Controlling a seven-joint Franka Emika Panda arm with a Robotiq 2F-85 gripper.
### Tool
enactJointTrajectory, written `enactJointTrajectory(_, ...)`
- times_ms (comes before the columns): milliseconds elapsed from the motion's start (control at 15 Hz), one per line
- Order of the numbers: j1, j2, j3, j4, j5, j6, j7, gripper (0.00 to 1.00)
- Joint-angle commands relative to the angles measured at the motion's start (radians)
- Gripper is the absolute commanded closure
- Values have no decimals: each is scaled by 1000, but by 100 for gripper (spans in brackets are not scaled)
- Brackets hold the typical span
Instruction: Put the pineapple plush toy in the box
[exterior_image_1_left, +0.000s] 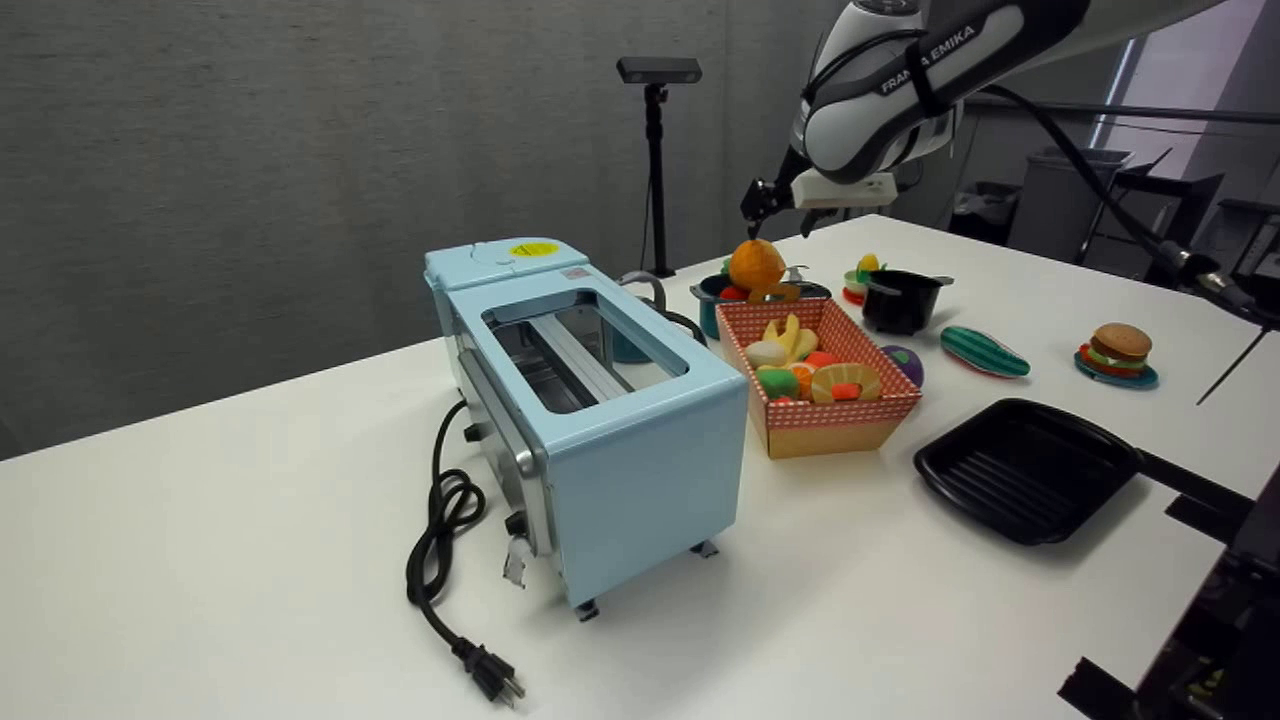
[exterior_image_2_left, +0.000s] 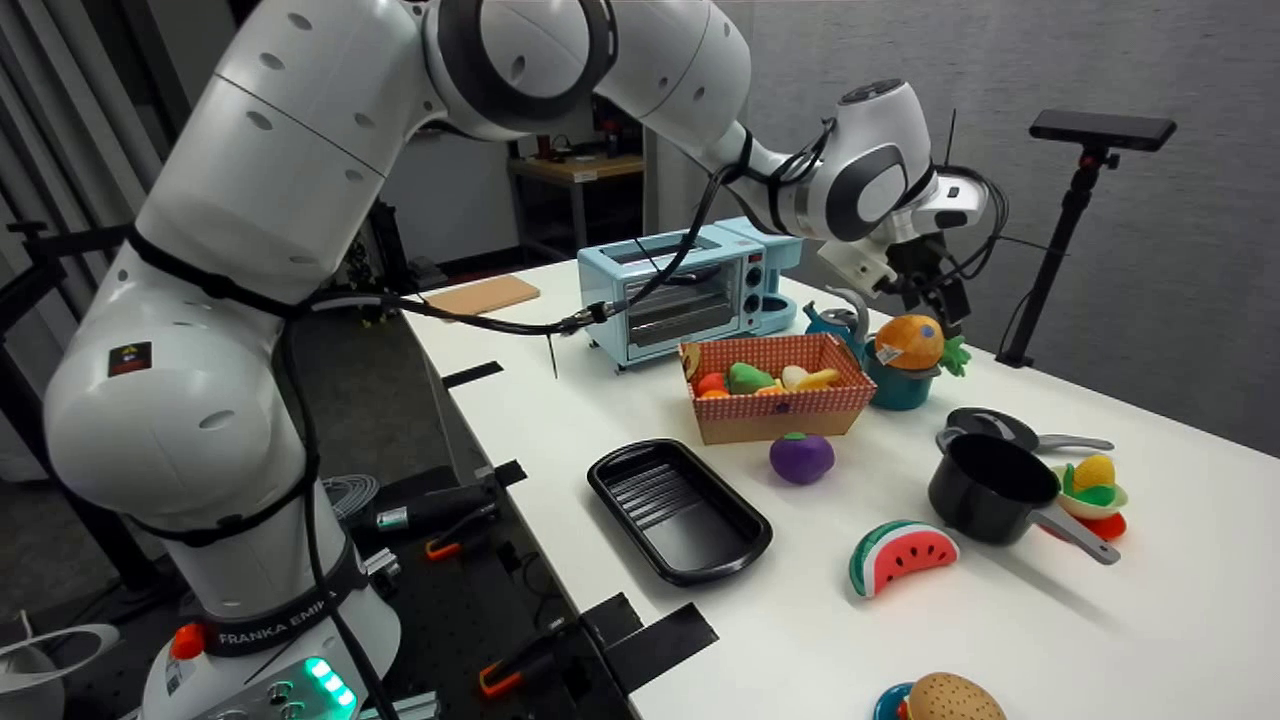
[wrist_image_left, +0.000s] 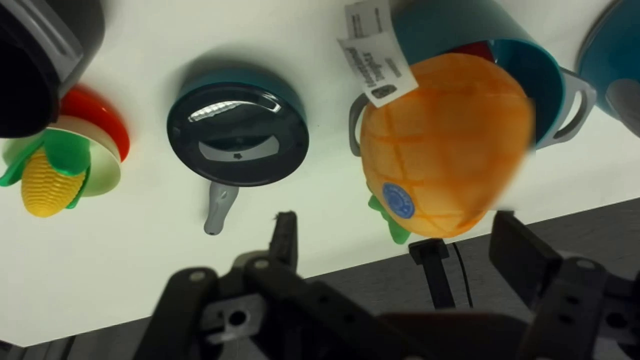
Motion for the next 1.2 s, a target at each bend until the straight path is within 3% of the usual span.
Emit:
enactJointTrajectory(0, 29, 75, -46, 95, -39, -41, 49, 0)
enactJointTrajectory(267, 49, 122, -81, 131, -66, -50, 64, 0)
enactJointTrajectory(333, 51, 130, -86, 141, -69, -51, 66, 5)
enactJointTrajectory(400, 52, 137, -88, 151, -69, -55, 68, 28)
enactJointTrajectory(533, 53, 147, -93, 169, -69, -58, 70, 31)
enactJointTrajectory(933, 47, 163, -103, 215, -64, -54, 82, 80)
enactJointTrajectory(1133, 44, 165, -106, 230, -59, -51, 89, 99)
